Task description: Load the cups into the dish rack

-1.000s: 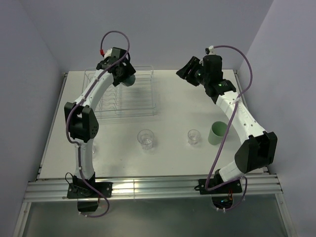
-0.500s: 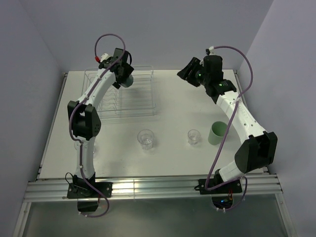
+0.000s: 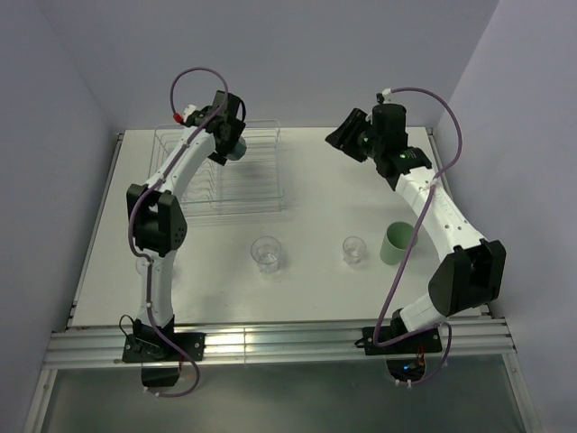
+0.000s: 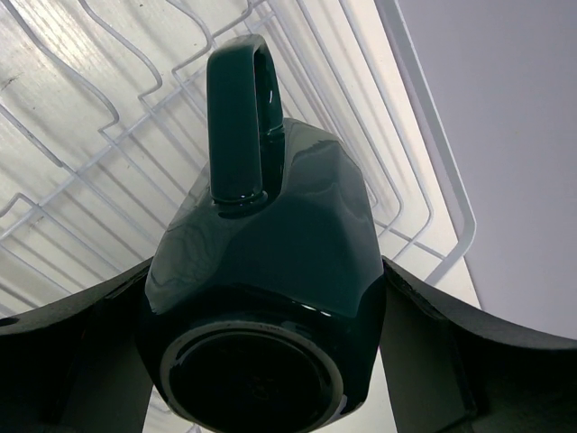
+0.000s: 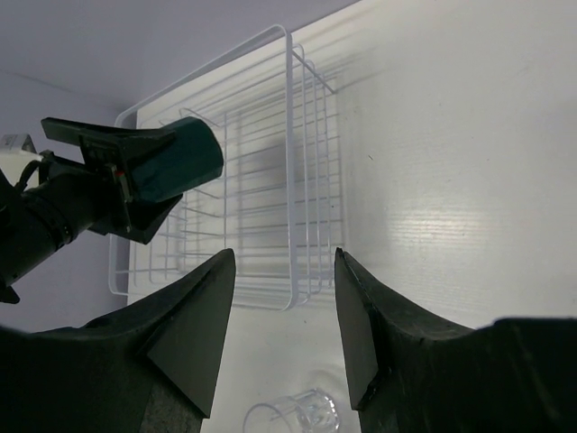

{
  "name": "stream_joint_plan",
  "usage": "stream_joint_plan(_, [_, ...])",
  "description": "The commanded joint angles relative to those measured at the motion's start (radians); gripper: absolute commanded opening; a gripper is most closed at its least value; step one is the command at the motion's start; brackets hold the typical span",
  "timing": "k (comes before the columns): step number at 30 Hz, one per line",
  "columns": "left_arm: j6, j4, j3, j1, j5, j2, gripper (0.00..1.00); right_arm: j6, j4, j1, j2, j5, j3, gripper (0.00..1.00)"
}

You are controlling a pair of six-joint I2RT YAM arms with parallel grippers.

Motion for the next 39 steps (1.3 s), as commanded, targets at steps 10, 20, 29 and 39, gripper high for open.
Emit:
stream_joint_plan(10, [-0.020, 0.045, 0.053, 0.032, -0.040, 0.065, 0.00, -0.016, 0.018, -0.020, 0.000, 0.006, -0.018, 0.56])
stream_joint_plan(20, [0.029, 0.091, 0.055, 0.055, -0.034, 0.073, 0.00, -0.016, 0.024, -0.022, 0.012, 0.003, -0.021, 0.55])
stream_joint_plan(29, [0.025, 0.080, 0.070, 0.067, -0.014, 0.105, 0.00, -0.014, 0.030, -0.020, 0.030, -0.006, -0.024, 0.55])
stream_joint_plan(39, [0.040, 0.111, 0.046, 0.073, 0.021, 0.116, 0.37, -0.020, 0.026, -0.023, 0.038, -0.010, -0.018, 0.55])
